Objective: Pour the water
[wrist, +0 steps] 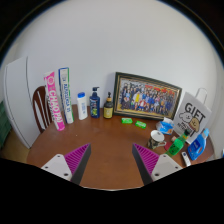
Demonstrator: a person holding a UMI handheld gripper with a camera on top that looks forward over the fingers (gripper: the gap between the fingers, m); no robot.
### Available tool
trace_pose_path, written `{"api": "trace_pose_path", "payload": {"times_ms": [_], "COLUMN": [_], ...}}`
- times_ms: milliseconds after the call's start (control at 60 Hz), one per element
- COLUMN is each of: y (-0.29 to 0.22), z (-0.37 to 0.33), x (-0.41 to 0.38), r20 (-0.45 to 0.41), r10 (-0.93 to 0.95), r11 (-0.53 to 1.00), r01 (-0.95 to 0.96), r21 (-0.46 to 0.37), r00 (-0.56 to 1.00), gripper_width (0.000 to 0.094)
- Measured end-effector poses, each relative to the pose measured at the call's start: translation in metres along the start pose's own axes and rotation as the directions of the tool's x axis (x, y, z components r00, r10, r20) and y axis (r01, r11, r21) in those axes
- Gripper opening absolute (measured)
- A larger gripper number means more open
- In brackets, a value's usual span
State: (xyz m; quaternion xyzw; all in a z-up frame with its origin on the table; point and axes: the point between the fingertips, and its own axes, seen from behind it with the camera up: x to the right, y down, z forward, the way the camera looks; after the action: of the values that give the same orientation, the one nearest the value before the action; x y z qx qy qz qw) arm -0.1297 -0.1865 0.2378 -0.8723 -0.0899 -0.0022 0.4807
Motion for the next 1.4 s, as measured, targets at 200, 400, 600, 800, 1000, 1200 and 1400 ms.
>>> {"api": "trace_pose_path", "payload": {"times_ms": [200, 400, 600, 800, 1000, 1200, 1400], "y": [0.022, 0.063, 0.106, 0.121, 0.106, 0.11, 0.108], "z": [0.003, 0.005, 0.033, 0.097, 0.151, 0.181, 0.181], "x": [0.045, 0.127, 0.231, 0.306, 0.34, 0.347, 0.349], "r20": [-0.062, -0.138, -0.244, -0.256, -0.235, -0.213, -0.197], "r10": [0.01, 0.07, 0.142, 0.196, 0.207, 0.213, 0.252], "r11": [1.0, 0.997, 0.99, 0.98, 0.972, 0.969, 0.954], "r01": [-0.011, -0.073, -0.141, -0.178, -0.172, -0.178, -0.209], "r21": [-0.017, -0.017, 0.02, 0.089, 0.16, 0.171, 0.216], "r00": [0.998, 0.988, 0.959, 0.947, 0.95, 0.954, 0.948], "gripper_width": [0.0853, 0.0853, 0.0858, 0.0865, 0.0847, 0.0554, 0.0405]}}
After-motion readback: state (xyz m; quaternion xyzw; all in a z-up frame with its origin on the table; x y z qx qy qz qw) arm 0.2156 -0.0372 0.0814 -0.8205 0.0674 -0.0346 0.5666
